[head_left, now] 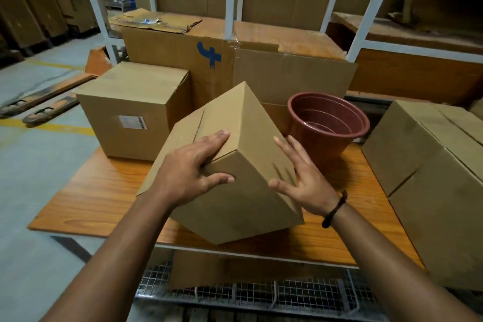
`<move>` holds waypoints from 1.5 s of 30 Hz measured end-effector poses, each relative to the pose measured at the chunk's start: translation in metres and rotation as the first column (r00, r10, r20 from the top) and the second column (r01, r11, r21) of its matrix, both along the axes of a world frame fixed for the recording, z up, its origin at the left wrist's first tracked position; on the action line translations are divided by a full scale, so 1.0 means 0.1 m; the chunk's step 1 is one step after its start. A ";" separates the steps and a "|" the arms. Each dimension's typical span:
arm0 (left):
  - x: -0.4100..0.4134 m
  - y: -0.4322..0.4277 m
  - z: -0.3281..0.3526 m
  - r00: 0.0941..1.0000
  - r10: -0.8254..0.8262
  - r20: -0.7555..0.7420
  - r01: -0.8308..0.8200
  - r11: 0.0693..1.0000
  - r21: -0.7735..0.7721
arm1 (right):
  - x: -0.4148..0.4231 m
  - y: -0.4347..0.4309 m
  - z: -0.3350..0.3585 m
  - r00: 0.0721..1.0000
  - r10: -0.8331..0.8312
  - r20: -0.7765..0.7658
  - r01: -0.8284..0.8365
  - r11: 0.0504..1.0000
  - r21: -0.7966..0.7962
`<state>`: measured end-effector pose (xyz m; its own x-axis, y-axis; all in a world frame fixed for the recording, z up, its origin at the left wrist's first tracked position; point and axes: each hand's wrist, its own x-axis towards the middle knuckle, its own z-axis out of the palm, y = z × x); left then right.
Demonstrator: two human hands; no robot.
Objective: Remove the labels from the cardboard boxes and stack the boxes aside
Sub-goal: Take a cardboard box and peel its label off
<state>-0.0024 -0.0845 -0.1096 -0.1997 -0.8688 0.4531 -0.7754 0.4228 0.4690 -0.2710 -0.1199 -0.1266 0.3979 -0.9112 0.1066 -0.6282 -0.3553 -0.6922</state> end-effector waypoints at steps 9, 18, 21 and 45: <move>0.22 0.01 -0.33 0.996 0.068 0.062 -0.075 0.988 0.132 | 0.21 -0.03 0.27 0.985 -0.020 -0.170 -0.027 0.962 -0.272; 0.44 0.21 -0.95 0.872 0.161 -0.462 -0.051 0.969 0.242 | -0.18 0.23 -0.09 0.993 -0.088 0.083 0.106 0.965 -0.241; 0.39 0.22 -0.94 0.890 0.123 -0.439 -0.055 0.985 0.165 | -0.28 0.27 -0.20 0.990 -0.116 0.082 0.131 0.968 -0.213; -1.87 1.06 -0.13 0.966 -0.109 -0.235 0.068 0.982 -0.176 | -2.54 1.65 0.18 0.916 -0.332 0.225 0.383 0.891 -0.245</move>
<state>-0.1895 0.0219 -0.1222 -0.1386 -0.7614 0.6333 -0.6032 0.5721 0.5558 -0.5247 0.0449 -0.1087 0.0027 -0.9105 0.4136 -0.6292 -0.3230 -0.7070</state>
